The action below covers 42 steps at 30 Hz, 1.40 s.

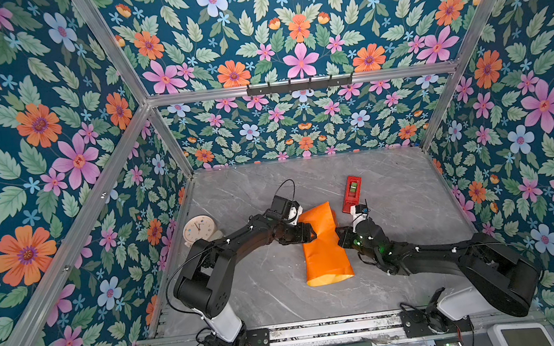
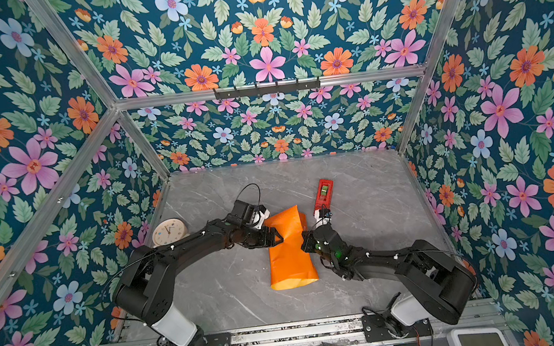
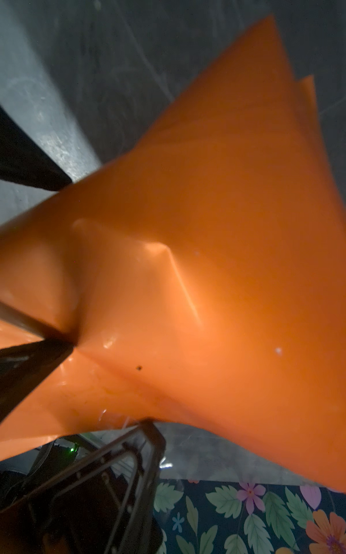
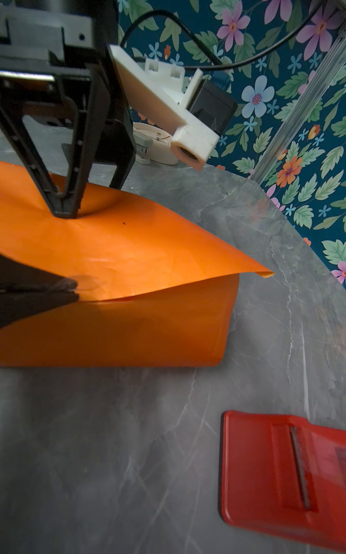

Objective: Wrap a gift box in wrapping paper
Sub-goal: Wrap the gift box with the wrapping paper.

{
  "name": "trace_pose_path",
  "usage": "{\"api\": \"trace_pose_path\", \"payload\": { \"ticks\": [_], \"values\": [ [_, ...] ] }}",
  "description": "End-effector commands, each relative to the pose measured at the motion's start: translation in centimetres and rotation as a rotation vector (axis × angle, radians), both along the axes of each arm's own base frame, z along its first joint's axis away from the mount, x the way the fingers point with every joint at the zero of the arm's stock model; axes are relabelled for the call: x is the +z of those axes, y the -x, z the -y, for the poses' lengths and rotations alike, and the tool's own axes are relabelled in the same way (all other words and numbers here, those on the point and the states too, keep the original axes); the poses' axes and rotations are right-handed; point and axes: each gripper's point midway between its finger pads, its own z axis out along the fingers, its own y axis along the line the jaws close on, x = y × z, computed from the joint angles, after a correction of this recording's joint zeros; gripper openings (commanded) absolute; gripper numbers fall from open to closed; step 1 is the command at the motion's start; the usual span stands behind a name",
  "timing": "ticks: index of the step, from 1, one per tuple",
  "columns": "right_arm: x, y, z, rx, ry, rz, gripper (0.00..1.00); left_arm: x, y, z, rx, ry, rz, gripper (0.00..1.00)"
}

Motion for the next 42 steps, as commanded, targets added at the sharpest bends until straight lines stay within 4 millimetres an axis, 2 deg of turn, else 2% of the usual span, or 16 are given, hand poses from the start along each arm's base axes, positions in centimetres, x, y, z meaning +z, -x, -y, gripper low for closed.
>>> {"api": "trace_pose_path", "payload": {
  "ticks": [1,7,28,37,42],
  "values": [
    [-1.68,0.49,0.77,-0.002,0.072,-0.041,0.00,-3.74,2.31,-4.23,0.019,-0.237,-0.086,0.80],
    [-2.01,0.53,0.69,0.002,0.075,-0.049,0.01,-3.72,2.27,-4.21,0.019,-0.237,-0.086,0.80],
    [-2.07,0.89,0.74,0.004,0.061,-0.062,0.18,-3.78,2.24,-4.12,0.020,-0.233,-0.087,0.79],
    [-1.89,0.92,0.89,0.000,0.068,-0.064,0.37,-3.75,2.16,-4.04,0.019,-0.231,-0.087,0.79],
    [-1.60,1.05,1.19,-0.005,0.079,-0.068,0.54,-3.78,2.19,-4.06,0.019,-0.232,-0.087,0.79]
  ]
}}
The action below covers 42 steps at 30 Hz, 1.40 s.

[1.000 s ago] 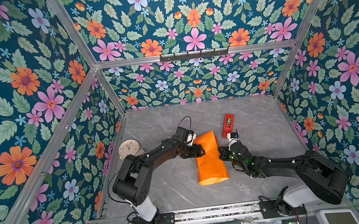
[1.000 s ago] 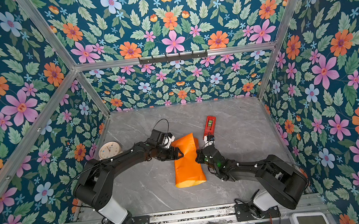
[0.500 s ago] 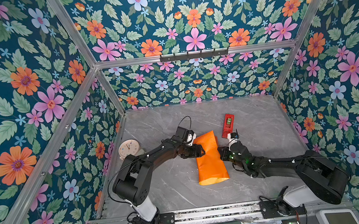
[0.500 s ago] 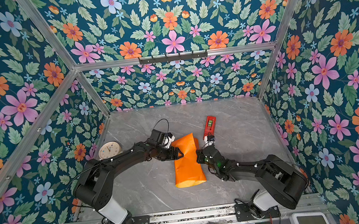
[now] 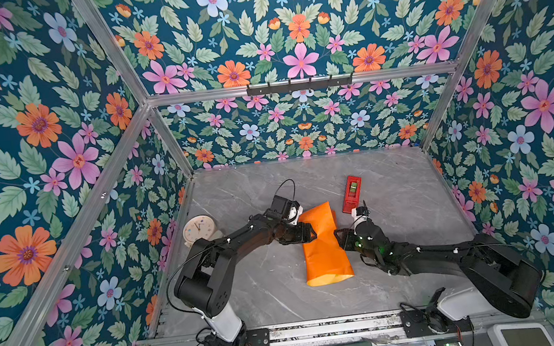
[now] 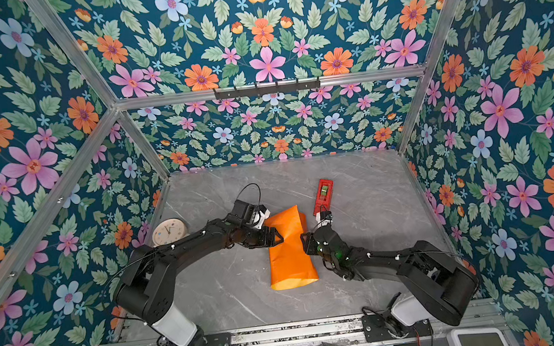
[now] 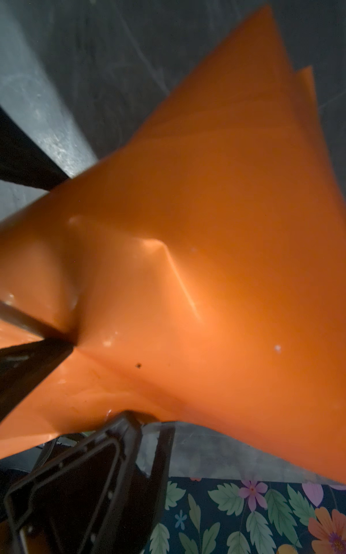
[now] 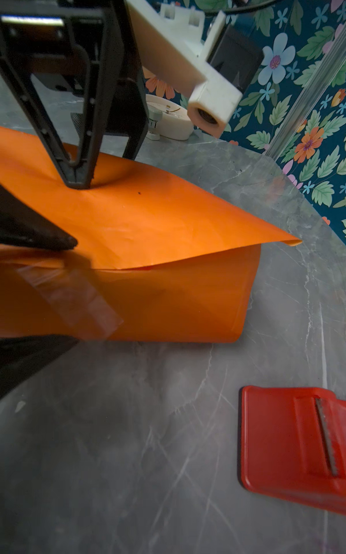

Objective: Wrap a gift box in wrapping paper
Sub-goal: Wrap the gift box with the wrapping paper.

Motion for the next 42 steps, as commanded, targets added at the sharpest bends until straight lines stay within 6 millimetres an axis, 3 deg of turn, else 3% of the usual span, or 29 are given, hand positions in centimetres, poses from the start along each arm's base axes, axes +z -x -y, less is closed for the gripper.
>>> {"api": "trace_pose_path", "payload": {
  "ticks": [1,9,14,23,32,42],
  "values": [
    [-0.2,0.3,0.5,-0.009,0.028,-0.021,0.57,-3.7,2.1,-4.2,0.030,-0.239,-0.081,0.79],
    [2.3,1.2,2.8,-0.042,0.089,0.009,0.79,-3.7,2.2,-4.3,0.028,-0.241,-0.083,0.80],
    [3.9,2.8,4.4,-0.003,0.192,-0.027,0.78,-3.7,2.1,-4.3,0.029,-0.242,-0.080,0.79],
    [6.4,4.9,1.4,0.202,0.198,-0.160,0.59,-3.6,2.1,-4.3,0.031,-0.242,-0.076,0.80],
    [6.8,3.4,-0.6,0.215,0.211,-0.236,0.57,-3.6,2.0,-4.2,0.031,-0.239,-0.077,0.79],
    [5.3,1.8,-2.4,0.230,0.252,-0.297,0.57,-3.7,2.1,-4.3,0.032,-0.241,-0.080,0.79]
  ]
}}
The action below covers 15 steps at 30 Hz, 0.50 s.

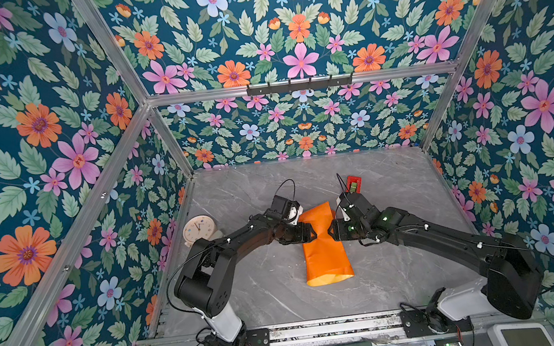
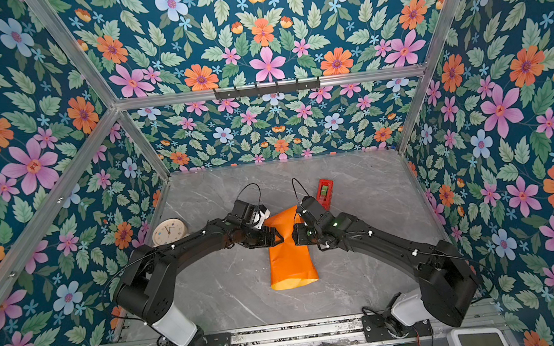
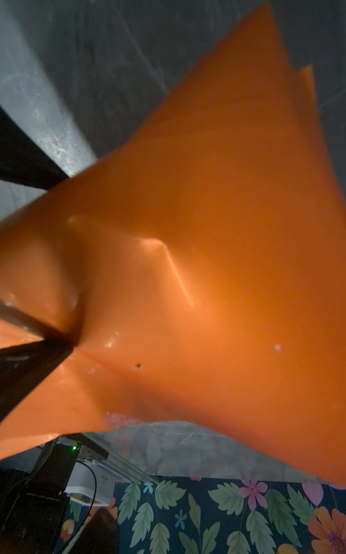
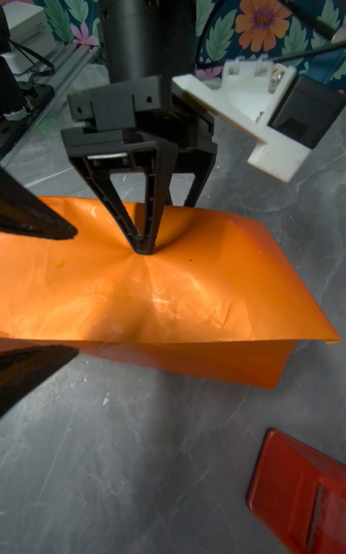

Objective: Wrap a gift box in wrapping paper
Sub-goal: Wrap the gift box with the wrapping paper.

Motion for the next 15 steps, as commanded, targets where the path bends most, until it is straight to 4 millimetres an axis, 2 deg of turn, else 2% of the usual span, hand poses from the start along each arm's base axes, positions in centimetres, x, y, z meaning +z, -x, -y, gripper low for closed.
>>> {"api": "trace_pose_path", "payload": {
  "ticks": [1,15],
  "values": [
    [-0.6,0.0,-0.1,0.008,0.025,-0.022,0.57,-3.7,2.1,-4.3,0.031,-0.241,-0.079,0.79],
    [-2.5,-0.6,-0.5,0.003,0.057,-0.061,0.57,-3.6,2.0,-4.2,0.029,-0.239,-0.078,0.80]
  ]
}}
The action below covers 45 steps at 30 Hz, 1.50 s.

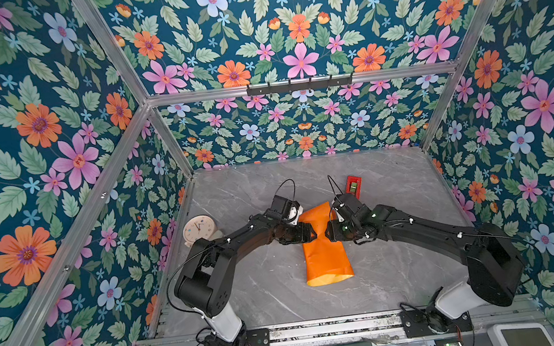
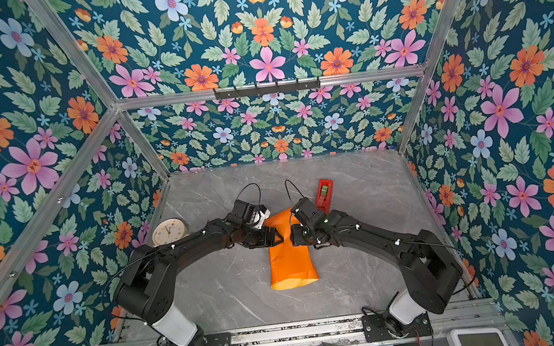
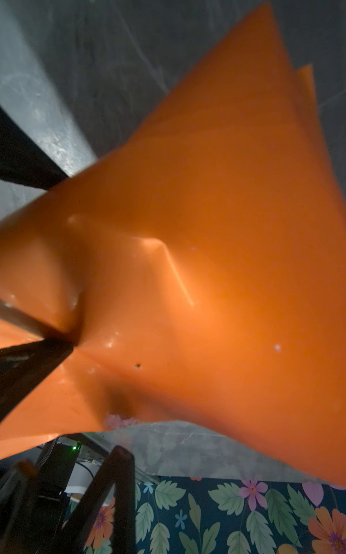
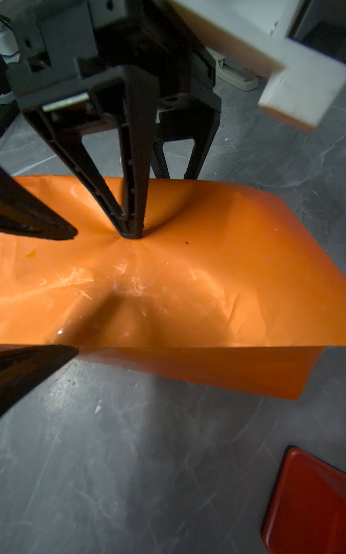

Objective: Wrap a gift box in wrapping paper
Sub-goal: Wrap the gift box with the wrapping paper.

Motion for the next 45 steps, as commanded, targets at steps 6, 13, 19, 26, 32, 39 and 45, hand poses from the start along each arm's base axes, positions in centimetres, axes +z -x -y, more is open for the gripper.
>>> {"api": "trace_pose_path", "payload": {
  "ticks": [6,13,19,26,32,39,45],
  "values": [
    [-0.7,-0.2,0.1,0.000,0.016,-0.010,0.57,-3.7,2.1,-4.2,0.029,-0.240,-0.081,0.80],
    [-1.1,-0.3,0.2,-0.004,0.019,-0.015,0.57,-3.7,2.1,-4.3,0.027,-0.242,-0.079,0.79],
    [-1.4,-0.4,0.2,-0.005,0.017,-0.018,0.57,-3.7,2.2,-4.3,0.027,-0.244,-0.080,0.79],
    [-1.5,-0.5,0.2,-0.004,0.018,-0.018,0.57,-3.8,2.2,-4.3,0.026,-0.244,-0.081,0.79],
    [-1.2,-0.5,0.4,-0.002,0.026,-0.013,0.58,-3.7,2.2,-4.4,0.026,-0.245,-0.081,0.79],
    [-1.2,-0.8,0.3,0.009,0.040,-0.011,0.60,-3.7,2.2,-4.4,0.026,-0.245,-0.081,0.79],
    [-1.5,-0.8,0.1,0.015,0.047,-0.026,0.60,-3.7,2.3,-4.4,0.025,-0.247,-0.080,0.79]
  ]
}}
